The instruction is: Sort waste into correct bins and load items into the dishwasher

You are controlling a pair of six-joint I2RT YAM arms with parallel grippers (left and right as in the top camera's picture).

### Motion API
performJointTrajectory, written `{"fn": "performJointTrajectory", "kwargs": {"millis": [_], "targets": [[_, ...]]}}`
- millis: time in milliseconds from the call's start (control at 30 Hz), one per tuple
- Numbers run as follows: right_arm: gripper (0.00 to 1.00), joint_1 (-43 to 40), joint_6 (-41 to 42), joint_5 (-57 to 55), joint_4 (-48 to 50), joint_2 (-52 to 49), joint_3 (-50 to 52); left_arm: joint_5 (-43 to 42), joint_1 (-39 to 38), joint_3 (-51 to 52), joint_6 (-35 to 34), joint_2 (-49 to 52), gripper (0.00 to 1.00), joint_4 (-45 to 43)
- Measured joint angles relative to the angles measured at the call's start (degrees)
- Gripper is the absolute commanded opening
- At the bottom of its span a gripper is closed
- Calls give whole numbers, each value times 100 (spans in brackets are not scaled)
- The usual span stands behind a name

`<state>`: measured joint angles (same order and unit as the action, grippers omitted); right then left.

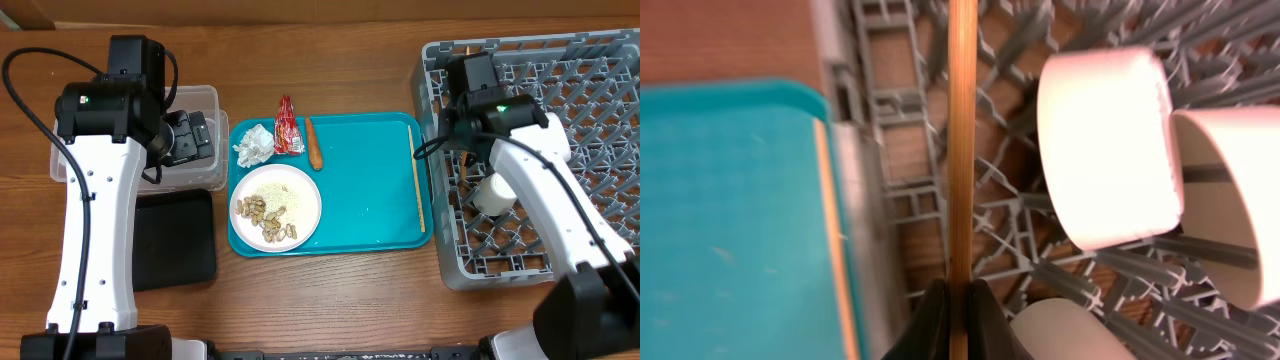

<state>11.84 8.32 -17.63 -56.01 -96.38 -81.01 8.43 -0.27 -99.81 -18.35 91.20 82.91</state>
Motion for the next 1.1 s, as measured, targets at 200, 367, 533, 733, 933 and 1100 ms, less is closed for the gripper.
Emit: {"fn": "performJointTrajectory", "kwargs": {"millis": [200,367,533,733,933,1100], "targets": [[33,-44,-188,17,-42,-186,11,0,0,0,0,0,100,2],[40,149,-243,271,-166,-17,11,0,0,0,0,0,100,0],[40,656,-144,778,-177,470,-17,0,0,0,0,0,100,0],[39,1276,479,1034,133,566,168,0,0,0,0,0,100,0],[35,1331,1102,599,671,-116,944,0,0,0,-2,0,100,0],[34,1331,1274,142,837,-894,1113,0,0,0,-7,0,100,0]]}}
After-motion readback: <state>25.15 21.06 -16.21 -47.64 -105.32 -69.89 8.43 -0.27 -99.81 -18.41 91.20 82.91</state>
